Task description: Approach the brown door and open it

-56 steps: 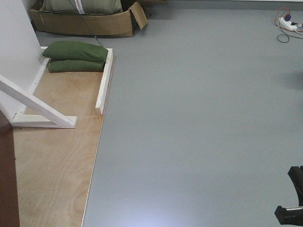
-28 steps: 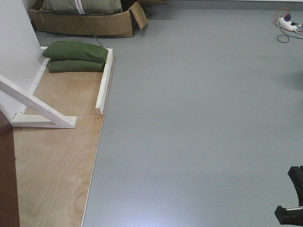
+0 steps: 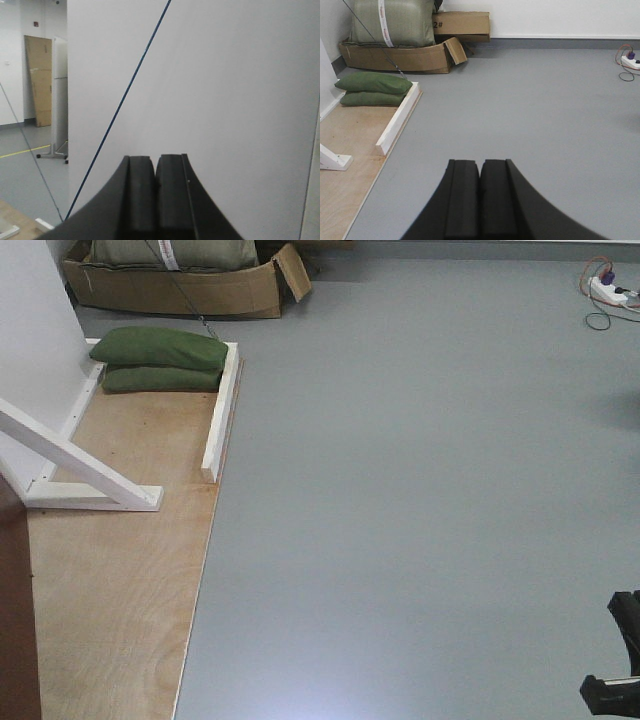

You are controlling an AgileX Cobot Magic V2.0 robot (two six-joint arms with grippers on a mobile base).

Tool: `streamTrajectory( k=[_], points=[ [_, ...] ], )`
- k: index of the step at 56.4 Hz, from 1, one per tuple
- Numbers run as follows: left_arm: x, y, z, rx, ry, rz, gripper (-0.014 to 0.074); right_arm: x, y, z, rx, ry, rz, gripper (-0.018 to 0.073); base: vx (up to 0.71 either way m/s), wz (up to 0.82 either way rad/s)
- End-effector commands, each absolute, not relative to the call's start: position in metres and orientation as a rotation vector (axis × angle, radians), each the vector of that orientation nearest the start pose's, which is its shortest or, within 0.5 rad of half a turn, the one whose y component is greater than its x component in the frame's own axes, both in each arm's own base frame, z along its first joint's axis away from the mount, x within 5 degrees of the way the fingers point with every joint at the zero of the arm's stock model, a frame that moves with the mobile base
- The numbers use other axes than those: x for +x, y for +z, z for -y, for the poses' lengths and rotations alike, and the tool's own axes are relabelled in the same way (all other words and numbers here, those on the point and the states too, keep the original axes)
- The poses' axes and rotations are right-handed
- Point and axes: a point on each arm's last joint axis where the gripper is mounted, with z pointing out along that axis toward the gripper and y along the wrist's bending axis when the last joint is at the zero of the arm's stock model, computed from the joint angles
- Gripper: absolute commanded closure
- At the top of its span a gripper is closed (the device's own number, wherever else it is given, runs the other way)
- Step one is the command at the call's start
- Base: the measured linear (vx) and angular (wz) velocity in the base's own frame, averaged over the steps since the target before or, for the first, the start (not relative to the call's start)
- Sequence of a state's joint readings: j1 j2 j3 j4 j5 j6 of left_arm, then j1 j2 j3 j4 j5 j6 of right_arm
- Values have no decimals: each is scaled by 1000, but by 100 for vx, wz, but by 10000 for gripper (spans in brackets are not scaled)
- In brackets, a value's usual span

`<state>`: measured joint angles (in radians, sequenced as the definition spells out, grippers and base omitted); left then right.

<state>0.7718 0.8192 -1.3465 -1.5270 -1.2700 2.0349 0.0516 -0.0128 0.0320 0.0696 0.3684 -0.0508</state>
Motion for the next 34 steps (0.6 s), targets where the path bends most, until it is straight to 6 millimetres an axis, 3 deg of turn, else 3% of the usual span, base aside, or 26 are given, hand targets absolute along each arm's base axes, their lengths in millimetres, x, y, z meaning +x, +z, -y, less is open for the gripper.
streamTrajectory(
  k=[1, 21, 34],
  points=[
    [-28, 545, -100, -1543, 1735, -632, 530, 54, 176, -5, -56, 60, -1791, 559, 0, 0],
    [-6, 537, -147, -1656, 1826, -690, 530, 54, 176, -5, -56, 60, -1791, 559, 0, 0],
    [10, 534, -163, -1574, 1645, -737, 530, 54, 176, -5, -56, 60, -1791, 559, 0, 0]
  ],
)
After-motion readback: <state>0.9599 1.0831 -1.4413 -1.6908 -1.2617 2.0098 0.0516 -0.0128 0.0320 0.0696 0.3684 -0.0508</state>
